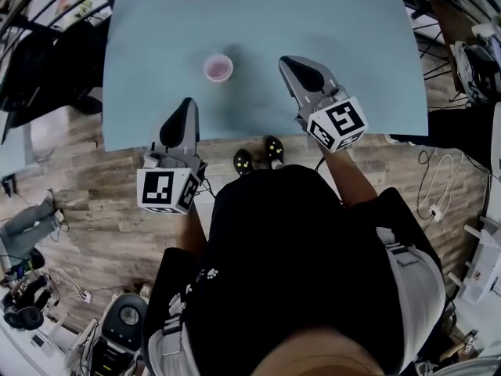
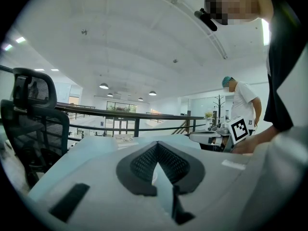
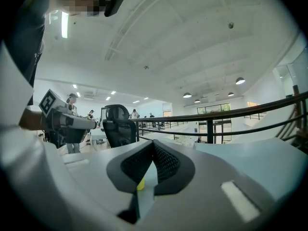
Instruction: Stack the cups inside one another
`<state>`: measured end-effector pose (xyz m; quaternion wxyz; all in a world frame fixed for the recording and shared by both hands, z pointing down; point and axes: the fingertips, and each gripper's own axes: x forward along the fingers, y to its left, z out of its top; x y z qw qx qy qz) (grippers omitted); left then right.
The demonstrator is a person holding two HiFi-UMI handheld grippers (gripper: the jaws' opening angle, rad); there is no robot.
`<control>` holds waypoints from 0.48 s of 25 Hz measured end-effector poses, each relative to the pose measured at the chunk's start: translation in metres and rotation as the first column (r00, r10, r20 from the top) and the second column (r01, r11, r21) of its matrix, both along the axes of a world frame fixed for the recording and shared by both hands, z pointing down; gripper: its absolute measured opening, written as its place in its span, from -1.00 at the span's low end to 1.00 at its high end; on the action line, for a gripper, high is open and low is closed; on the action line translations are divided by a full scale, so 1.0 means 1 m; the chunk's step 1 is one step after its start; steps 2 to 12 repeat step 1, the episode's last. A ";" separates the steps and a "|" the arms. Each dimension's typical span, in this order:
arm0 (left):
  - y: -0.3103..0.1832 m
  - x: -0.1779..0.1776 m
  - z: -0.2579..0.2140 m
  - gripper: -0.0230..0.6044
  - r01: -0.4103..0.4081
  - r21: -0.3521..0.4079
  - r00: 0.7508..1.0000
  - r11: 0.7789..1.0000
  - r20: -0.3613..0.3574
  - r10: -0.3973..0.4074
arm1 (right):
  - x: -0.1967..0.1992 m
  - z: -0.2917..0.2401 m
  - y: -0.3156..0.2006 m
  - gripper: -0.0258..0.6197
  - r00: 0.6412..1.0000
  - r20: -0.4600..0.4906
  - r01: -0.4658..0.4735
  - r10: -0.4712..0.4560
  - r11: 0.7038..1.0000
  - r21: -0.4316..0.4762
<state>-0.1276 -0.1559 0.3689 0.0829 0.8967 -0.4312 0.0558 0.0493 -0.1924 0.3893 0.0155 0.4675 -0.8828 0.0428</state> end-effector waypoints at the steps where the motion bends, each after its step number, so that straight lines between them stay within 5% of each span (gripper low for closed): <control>1: 0.000 -0.001 0.001 -0.97 0.000 -0.001 1.000 1.000 0.002 0.000 | -0.001 0.000 0.000 -0.89 1.000 0.000 0.001 -0.001 1.000 0.000; 12: 0.000 -0.001 0.001 -0.97 0.000 -0.001 1.000 1.000 0.002 0.000 | -0.001 0.000 0.000 -0.89 1.000 0.000 0.001 -0.001 1.000 0.000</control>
